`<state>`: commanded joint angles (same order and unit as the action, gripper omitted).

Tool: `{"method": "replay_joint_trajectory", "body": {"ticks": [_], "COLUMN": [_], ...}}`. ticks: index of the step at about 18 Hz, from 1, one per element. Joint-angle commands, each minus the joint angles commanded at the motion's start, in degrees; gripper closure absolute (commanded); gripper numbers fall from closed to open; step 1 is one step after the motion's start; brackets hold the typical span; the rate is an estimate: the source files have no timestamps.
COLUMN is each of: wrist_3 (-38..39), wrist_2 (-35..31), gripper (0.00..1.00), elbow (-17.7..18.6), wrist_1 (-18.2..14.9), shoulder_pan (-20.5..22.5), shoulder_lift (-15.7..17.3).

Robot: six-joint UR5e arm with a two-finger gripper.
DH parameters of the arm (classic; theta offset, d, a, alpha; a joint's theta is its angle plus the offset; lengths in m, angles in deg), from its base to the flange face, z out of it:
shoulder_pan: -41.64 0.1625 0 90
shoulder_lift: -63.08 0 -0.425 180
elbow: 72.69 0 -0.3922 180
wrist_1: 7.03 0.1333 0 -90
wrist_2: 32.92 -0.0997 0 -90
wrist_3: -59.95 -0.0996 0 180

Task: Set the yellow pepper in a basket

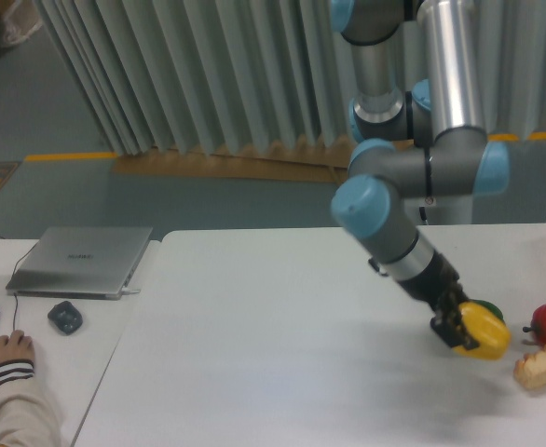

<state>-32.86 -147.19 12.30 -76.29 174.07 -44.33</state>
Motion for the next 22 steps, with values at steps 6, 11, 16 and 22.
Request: {"method": "replay_joint_trajectory", "body": {"ticks": [6, 11, 16, 22], "wrist_3": [-4.5, -14.5, -17.0, -16.5], "wrist_2": [5.4, 9.9, 10.8, 14.2], "gripper": [0.94, 0.94, 0.90, 0.90], "elbow": [2.7, 3.7, 4.0, 4.3], "wrist_1": [0.2, 0.5, 2.0, 3.0], "shoulder_pan": [14.1, 27.2, 34.5, 36.2], "shoulder_lift": [5.0, 6.1, 3.9, 0.6]}}
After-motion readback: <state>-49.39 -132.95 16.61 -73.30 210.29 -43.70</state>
